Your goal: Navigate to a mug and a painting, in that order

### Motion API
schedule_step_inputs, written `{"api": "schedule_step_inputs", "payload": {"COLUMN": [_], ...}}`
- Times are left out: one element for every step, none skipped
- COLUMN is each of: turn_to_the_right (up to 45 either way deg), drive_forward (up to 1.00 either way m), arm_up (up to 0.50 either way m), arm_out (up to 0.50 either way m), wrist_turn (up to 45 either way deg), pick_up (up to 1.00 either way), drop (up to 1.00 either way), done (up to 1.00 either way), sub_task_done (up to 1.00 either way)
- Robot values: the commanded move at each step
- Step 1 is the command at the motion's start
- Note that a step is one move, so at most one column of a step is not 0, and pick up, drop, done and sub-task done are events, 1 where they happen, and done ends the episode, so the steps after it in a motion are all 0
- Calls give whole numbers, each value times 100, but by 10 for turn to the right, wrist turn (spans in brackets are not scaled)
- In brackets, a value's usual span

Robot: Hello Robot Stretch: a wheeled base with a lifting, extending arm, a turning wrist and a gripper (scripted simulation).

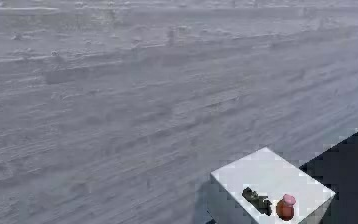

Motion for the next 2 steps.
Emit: {"api": "schedule_step_inputs", "payload": {"turn_to_the_right": [450, 450], "drive_forward": [0, 0], "arm_up": [0, 0], "arm_out": [0, 0], "wrist_turn": [0, 0], "pick_up": [0, 0], "drop": [0, 0], "done": [0, 0], "sub_task_done": [0, 0]}}
